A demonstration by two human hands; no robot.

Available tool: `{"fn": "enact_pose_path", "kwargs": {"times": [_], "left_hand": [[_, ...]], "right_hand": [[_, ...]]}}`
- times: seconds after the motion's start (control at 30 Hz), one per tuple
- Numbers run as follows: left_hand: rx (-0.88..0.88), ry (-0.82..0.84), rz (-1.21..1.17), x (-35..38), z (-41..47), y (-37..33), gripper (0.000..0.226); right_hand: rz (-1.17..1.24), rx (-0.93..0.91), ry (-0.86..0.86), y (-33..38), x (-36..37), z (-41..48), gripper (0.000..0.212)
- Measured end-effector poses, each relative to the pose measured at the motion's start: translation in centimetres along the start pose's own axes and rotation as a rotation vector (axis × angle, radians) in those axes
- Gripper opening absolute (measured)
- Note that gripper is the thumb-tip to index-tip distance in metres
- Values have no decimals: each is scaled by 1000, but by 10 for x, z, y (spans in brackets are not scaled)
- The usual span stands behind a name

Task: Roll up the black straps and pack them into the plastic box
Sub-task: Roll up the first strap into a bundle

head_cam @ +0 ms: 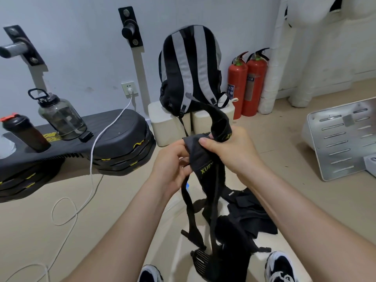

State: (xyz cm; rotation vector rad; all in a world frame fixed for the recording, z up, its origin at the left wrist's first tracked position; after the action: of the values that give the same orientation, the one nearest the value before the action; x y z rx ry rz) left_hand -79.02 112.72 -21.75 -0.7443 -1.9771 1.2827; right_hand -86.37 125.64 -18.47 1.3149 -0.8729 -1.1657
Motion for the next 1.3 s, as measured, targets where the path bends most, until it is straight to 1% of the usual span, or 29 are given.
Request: {"fn": "enact_pose_path", "kwargs": {"times": [0.07, 0.13, 0.2, 0.3, 0.4, 0.47, 0.53, 0.57, 0.63, 0.73, 0.8, 0.83, 0.87, 0.9, 0.93, 0.97, 1.0, 1.03, 1.07, 1.1, 1.13, 1.17, 1.2, 1.23, 1.27, 1.3], "left_hand": [[-50, -16, -63, 1, 4, 13, 33], [-111, -36, -70, 2, 8, 25, 28], [-174, -41, -65, 4, 9, 34, 28], [-228, -80, -63, 6, 9, 38, 36], [-227, -88, -109, 11, 10, 38, 36], [-240, -35, -152, 17, 8, 37, 37], [-178, 4, -124, 22, 9, 32, 24], [-110, 0, -59, 26, 8, 26, 17], [32, -42, 139, 28, 6, 14, 12], [213, -35, 367, 28, 5, 1, 22], [400, -74, 655, 29, 4, -6, 25], [478, -122, 814, 29, 3, -7, 25], [511, -163, 930, 28, 4, -6, 23], [473, -184, 1038, 24, 9, 0, 18], [381, -187, 1172, 15, 19, 11, 10], [263, -178, 1305, 3, 27, 22, 7], [153, -166, 1383, -11, 34, 35, 12], [77, -147, 1386, -21, 36, 45, 15], [47, -134, 1328, -24, 38, 52, 18], [46, -117, 1257, -23, 40, 57, 21], [51, -93, 1211, -18, 39, 61, 23], [67, -77, 1180, -13, 40, 64, 25], [96, -65, 1151, -8, 41, 63, 25], [122, -61, 1104, -3, 42, 59, 22], [132, -60, 1053, 2, 40, 53, 18], [134, -47, 1007, 6, 40, 50, 18]], "right_hand": [[54, 8, 40, -1, 2, 1, 25], [67, 40, 90, -5, 3, 2, 22], [74, 50, 114, -7, 0, 3, 19], [113, 67, 133, -8, -4, 6, 17], [89, 116, 179, -12, -3, 6, 8], [127, 191, 185, -16, -4, 7, 5], [167, 253, 161, -20, -7, 8, 6], [151, 256, 154, -21, -8, 6, 8], [129, 266, 154, -21, -9, 2, 17], [271, 345, 130, -16, -18, 8, 15], [363, 407, 112, -12, -25, 15, 14], [373, 416, 111, -8, -26, 17, 18], [358, 420, 111, -3, -28, 18, 20], [363, 384, 93, 5, -34, 22, 15], [385, 338, 63, 15, -43, 25, 10], [451, 283, 4, 24, -56, 32, 21], [526, 253, -73, 35, -72, 37, 33], [624, 238, -132, 37, -87, 41, 38], [702, 248, -175, 35, -101, 42, 37], [715, 272, -149, 29, -105, 42, 29], [704, 320, -101, 20, -98, 38, 22], [662, 359, -56, 8, -88, 35, 25], [601, 386, -48, -1, -81, 34, 35], [547, 374, -56, -6, -78, 35, 38], [494, 338, -75, -6, -77, 37, 32], [452, 299, -87, -7, -77, 39, 21]]}}
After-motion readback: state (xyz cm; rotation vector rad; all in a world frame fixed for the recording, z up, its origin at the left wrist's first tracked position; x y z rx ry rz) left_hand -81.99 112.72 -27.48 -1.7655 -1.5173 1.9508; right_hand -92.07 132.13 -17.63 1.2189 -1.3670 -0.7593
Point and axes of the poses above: each hand's wrist, its own z-axis towards the middle knuckle, its own x-axis out of the palm, y = z × x, the point moved 6 cm from there along z, towards the middle knuckle, and after that the axes turned 9 degrees about -y, right-handed, at the moved point
